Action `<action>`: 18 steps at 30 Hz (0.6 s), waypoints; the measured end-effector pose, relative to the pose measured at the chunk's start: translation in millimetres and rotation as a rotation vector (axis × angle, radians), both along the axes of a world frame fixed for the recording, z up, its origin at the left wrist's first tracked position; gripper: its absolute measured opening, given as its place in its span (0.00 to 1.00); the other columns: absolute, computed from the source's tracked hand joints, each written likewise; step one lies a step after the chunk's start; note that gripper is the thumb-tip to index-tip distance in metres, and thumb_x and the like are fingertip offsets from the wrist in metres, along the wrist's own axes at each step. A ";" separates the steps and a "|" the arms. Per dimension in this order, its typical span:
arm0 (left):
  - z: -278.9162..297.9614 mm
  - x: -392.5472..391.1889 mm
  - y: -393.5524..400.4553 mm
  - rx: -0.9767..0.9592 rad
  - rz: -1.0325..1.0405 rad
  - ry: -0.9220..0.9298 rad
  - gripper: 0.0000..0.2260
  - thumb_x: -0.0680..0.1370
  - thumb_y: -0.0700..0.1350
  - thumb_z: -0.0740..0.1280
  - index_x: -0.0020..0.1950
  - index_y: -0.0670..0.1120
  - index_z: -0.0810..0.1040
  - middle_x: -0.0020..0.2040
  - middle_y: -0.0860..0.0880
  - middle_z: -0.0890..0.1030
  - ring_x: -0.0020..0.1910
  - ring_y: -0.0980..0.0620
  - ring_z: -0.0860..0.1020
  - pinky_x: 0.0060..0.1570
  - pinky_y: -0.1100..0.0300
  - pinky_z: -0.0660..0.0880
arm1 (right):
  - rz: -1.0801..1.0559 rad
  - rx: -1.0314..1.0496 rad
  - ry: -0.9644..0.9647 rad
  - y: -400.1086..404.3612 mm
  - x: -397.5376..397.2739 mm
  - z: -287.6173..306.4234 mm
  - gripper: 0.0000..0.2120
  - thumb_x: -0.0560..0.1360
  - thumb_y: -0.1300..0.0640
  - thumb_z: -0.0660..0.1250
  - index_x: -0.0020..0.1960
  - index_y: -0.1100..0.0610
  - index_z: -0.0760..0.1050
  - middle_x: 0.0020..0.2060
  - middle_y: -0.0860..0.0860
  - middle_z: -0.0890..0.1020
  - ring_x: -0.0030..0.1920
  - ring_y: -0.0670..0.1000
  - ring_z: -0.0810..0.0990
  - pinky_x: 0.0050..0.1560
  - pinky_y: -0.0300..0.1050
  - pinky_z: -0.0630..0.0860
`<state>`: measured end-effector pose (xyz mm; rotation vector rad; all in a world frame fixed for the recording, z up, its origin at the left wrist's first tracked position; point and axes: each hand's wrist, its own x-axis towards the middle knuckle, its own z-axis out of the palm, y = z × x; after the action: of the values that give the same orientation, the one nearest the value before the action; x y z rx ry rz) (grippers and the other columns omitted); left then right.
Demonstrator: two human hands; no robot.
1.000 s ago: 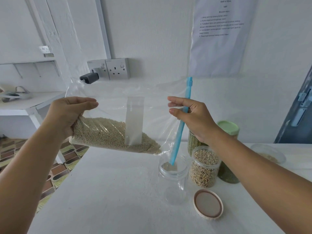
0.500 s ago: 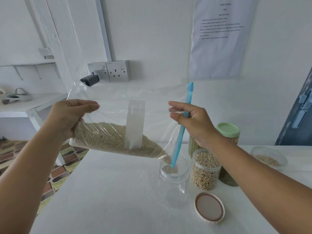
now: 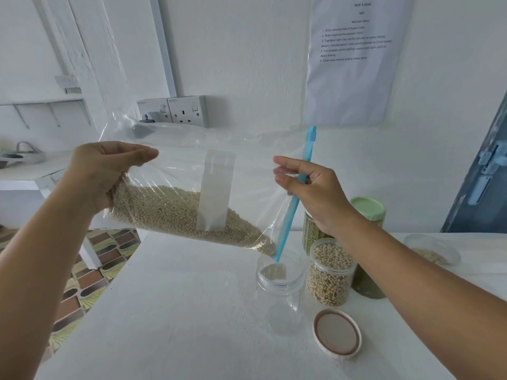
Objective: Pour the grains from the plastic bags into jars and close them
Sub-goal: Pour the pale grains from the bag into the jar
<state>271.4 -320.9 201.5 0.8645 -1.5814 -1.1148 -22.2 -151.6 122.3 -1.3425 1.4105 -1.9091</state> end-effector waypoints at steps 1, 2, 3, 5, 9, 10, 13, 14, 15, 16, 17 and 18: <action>1.8 -0.5 -0.1 -0.003 -0.001 -0.007 0.04 0.65 0.46 0.82 0.36 0.52 0.88 0.30 0.56 0.82 0.25 0.61 0.74 0.43 0.56 0.74 | 0.002 0.000 -0.004 0.4 0.0 -0.1 0.15 0.78 0.60 0.74 0.61 0.47 0.84 0.54 0.48 0.87 0.57 0.46 0.84 0.49 0.37 0.79; 3.1 -0.5 -0.7 -0.003 0.004 -0.014 0.04 0.65 0.46 0.82 0.36 0.53 0.88 0.29 0.56 0.82 0.25 0.60 0.73 0.42 0.56 0.74 | 0.003 -0.001 -0.007 1.0 0.0 0.0 0.15 0.78 0.60 0.74 0.62 0.47 0.84 0.54 0.48 0.87 0.57 0.46 0.84 0.49 0.37 0.79; 3.7 -0.3 -1.2 -0.001 0.011 -0.020 0.05 0.64 0.47 0.82 0.36 0.53 0.88 0.29 0.56 0.82 0.26 0.58 0.73 0.42 0.55 0.74 | 0.005 -0.001 -0.008 1.6 0.2 -0.1 0.15 0.78 0.61 0.74 0.62 0.48 0.84 0.54 0.48 0.87 0.57 0.46 0.84 0.49 0.38 0.79; 4.1 0.7 -1.8 0.010 0.013 -0.027 0.05 0.63 0.48 0.82 0.36 0.53 0.89 0.30 0.56 0.82 0.30 0.54 0.72 0.43 0.53 0.74 | 0.008 -0.001 -0.011 2.6 1.0 -1.3 0.15 0.78 0.61 0.74 0.61 0.48 0.84 0.54 0.48 0.87 0.57 0.46 0.84 0.49 0.38 0.79; 3.3 0.0 -2.3 0.026 0.011 -0.046 0.06 0.62 0.48 0.82 0.37 0.52 0.89 0.32 0.54 0.82 0.28 0.55 0.72 0.39 0.56 0.74 | 0.009 0.002 -0.015 3.6 2.2 -3.8 0.15 0.77 0.61 0.74 0.61 0.48 0.84 0.55 0.49 0.87 0.58 0.47 0.84 0.48 0.38 0.79; 3.2 -0.1 -2.9 0.023 0.010 -0.050 0.06 0.62 0.48 0.82 0.37 0.52 0.89 0.33 0.54 0.82 0.27 0.57 0.73 0.37 0.59 0.75 | 0.009 0.003 -0.020 3.9 2.3 -4.1 0.15 0.77 0.61 0.74 0.61 0.47 0.84 0.55 0.49 0.87 0.58 0.47 0.84 0.48 0.38 0.79; 4.0 -0.1 -6.2 0.019 0.024 -0.062 0.07 0.63 0.48 0.83 0.37 0.52 0.89 0.38 0.51 0.83 0.37 0.52 0.75 0.41 0.58 0.78 | 0.011 0.008 -0.036 4.1 2.6 -5.8 0.14 0.77 0.59 0.75 0.60 0.46 0.85 0.56 0.50 0.86 0.59 0.48 0.84 0.49 0.38 0.79; 4.3 -0.4 -5.8 0.020 0.023 -0.064 0.07 0.63 0.48 0.83 0.37 0.52 0.89 0.37 0.51 0.83 0.37 0.52 0.75 0.40 0.58 0.78 | 0.012 0.010 -0.042 4.2 3.0 -6.6 0.14 0.77 0.59 0.75 0.60 0.46 0.85 0.56 0.50 0.86 0.59 0.48 0.84 0.49 0.38 0.79; 4.3 -0.8 -5.8 0.020 0.024 -0.065 0.07 0.62 0.49 0.83 0.37 0.52 0.89 0.36 0.53 0.83 0.34 0.53 0.74 0.39 0.58 0.78 | 0.012 0.012 -0.050 4.3 3.5 -7.4 0.14 0.77 0.59 0.75 0.60 0.46 0.85 0.56 0.51 0.86 0.58 0.48 0.84 0.49 0.38 0.79; 4.0 -1.4 -5.9 0.023 0.029 -0.067 0.07 0.63 0.49 0.83 0.37 0.52 0.89 0.34 0.54 0.83 0.32 0.55 0.74 0.38 0.58 0.78 | 0.013 0.013 -0.057 4.4 3.9 -7.9 0.14 0.77 0.59 0.75 0.60 0.46 0.85 0.56 0.51 0.86 0.58 0.49 0.84 0.49 0.38 0.78; 3.1 -1.8 -6.2 0.028 0.033 -0.070 0.06 0.63 0.48 0.83 0.37 0.52 0.89 0.33 0.54 0.82 0.29 0.56 0.73 0.38 0.57 0.77 | 0.014 0.014 -0.064 4.6 4.3 -8.3 0.14 0.77 0.60 0.75 0.60 0.47 0.85 0.56 0.51 0.86 0.58 0.49 0.84 0.48 0.38 0.78; 2.2 -1.7 -6.7 0.034 0.034 -0.070 0.06 0.63 0.48 0.83 0.37 0.52 0.89 0.32 0.54 0.82 0.26 0.57 0.72 0.37 0.57 0.76 | 0.017 0.015 -0.070 4.7 4.5 -8.4 0.14 0.77 0.60 0.75 0.59 0.47 0.85 0.56 0.52 0.86 0.58 0.49 0.84 0.48 0.37 0.78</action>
<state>269.7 -327.6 203.7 0.9589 -1.6035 -1.1001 -17.7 -146.9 113.8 -1.2648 1.3729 -1.9114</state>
